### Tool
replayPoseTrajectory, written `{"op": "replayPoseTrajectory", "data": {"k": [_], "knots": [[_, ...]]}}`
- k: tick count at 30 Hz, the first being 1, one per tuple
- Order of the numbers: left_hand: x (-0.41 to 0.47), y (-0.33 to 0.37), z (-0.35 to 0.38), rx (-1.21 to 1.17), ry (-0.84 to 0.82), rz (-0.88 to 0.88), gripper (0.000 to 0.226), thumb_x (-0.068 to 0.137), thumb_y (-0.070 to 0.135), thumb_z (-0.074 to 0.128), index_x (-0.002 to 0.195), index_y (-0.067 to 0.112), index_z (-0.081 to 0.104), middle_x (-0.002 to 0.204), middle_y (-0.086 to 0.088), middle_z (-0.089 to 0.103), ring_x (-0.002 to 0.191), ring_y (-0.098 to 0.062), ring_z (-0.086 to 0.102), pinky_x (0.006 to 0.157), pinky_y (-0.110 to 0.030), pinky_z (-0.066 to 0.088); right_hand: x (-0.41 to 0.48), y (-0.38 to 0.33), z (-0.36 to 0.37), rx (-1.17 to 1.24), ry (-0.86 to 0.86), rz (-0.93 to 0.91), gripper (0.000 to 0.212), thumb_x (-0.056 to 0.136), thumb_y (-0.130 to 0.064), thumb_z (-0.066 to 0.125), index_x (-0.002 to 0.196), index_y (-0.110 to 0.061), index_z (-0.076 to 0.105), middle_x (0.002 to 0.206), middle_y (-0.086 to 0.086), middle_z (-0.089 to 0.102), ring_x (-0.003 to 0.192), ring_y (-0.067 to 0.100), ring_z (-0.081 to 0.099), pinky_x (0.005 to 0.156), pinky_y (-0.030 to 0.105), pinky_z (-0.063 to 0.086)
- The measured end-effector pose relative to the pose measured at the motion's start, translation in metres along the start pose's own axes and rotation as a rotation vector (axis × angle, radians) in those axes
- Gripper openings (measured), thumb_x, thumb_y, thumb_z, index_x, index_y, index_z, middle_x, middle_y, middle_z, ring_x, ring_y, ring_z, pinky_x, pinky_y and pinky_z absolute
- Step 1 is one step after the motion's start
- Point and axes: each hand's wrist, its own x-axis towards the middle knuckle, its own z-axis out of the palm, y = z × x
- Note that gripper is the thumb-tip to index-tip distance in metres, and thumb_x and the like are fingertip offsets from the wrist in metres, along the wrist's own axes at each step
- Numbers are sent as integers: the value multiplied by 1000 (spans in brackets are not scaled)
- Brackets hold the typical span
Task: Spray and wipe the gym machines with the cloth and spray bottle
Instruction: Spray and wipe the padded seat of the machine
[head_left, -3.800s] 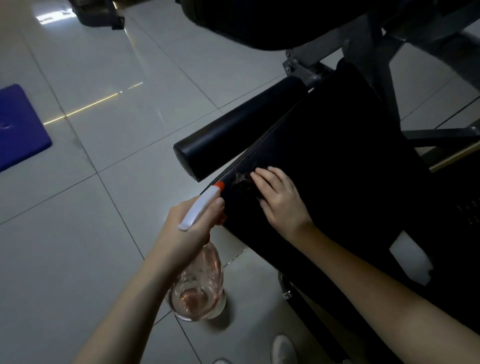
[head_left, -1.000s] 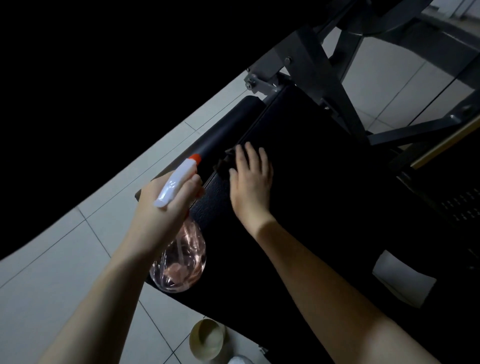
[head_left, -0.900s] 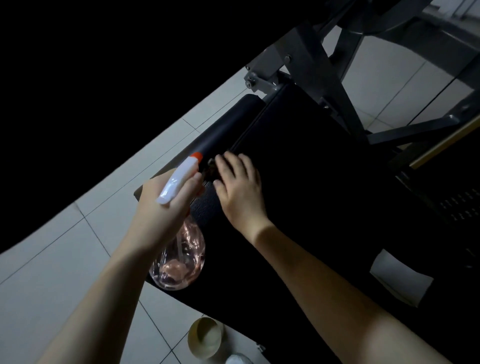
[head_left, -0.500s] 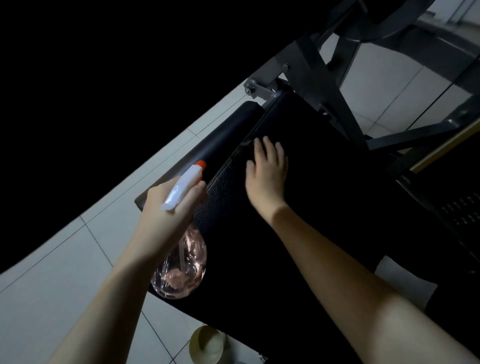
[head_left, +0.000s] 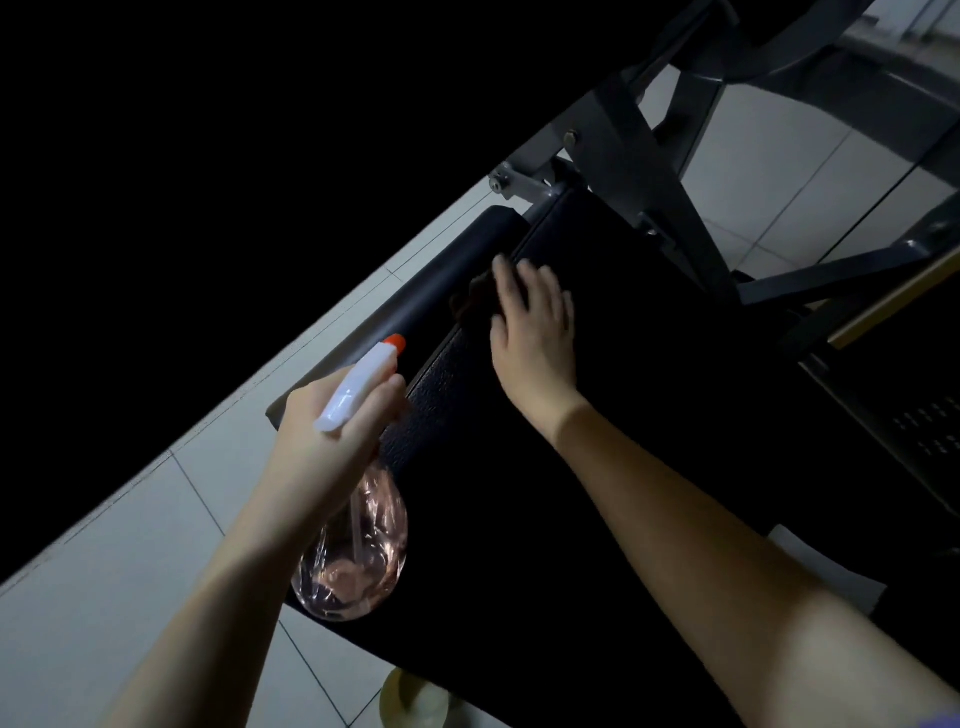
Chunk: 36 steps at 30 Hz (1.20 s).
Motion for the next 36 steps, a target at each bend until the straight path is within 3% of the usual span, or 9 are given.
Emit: {"op": "replayPoseTrajectory", "data": {"k": [2,5,7,10,13,17,25,31,36], "knots": [[1,2,2,-1,-11,2,42,73,58,58,105,32,69,85,-9,70,72,-20,56,59,-27,40,4,-15,5,82,2,88,58,93,-21,47,148,-23,29,154,9,27,140,31,21,113,44,20],[3,4,5,-23,8,-7,37,72,58,59,101,39,70,86,-12,70,73,-26,59,63,-31,41,-27,-29,13,50,13,-188,51,85,-30,44,134,-17,52,141,8,47,124,32,44,98,43,41],[4,3,4,-7,15,-10,36,72,59,59,94,34,70,85,-13,70,75,-36,62,65,-34,43,-48,-18,10,20,-51,-356,50,81,-34,42,126,-18,60,132,5,54,117,27,45,90,41,46],[6,2,4,16,-16,-15,38,72,61,58,89,29,70,84,-15,69,73,-29,60,61,-31,39,-36,16,-2,-19,-10,-485,44,81,-31,44,115,-16,66,116,9,63,104,28,50,79,37,50],[11,0,5,-28,-23,-34,38,70,61,61,101,40,70,87,-18,69,77,-27,59,62,-32,36,1,40,-6,-79,82,-368,43,81,-25,42,115,-12,66,112,13,63,99,34,59,79,42,52],[13,6,10,-20,-35,-56,34,66,60,60,95,43,70,83,-27,62,72,-23,50,64,-33,32,28,23,-1,57,99,94,44,91,-18,45,133,-9,50,141,11,45,128,32,38,108,44,29],[16,5,18,173,-57,-85,71,65,60,56,89,-6,55,72,-7,52,57,-13,39,56,-29,30,-25,46,-7,-38,-9,-527,41,83,-23,45,116,-6,64,112,11,63,102,30,54,82,40,51],[21,10,21,180,-109,-51,63,67,59,56,87,-1,60,74,-26,56,57,-13,44,49,-21,34,-9,58,-7,10,69,-149,40,88,-19,40,120,-6,60,120,12,57,110,32,51,91,46,47],[41,26,31,106,-58,-18,43,79,48,56,80,6,63,77,-23,64,60,-17,53,52,-26,38,-14,61,-12,81,-18,-179,45,89,-27,40,126,-6,56,128,12,53,120,30,43,99,45,42]]}}
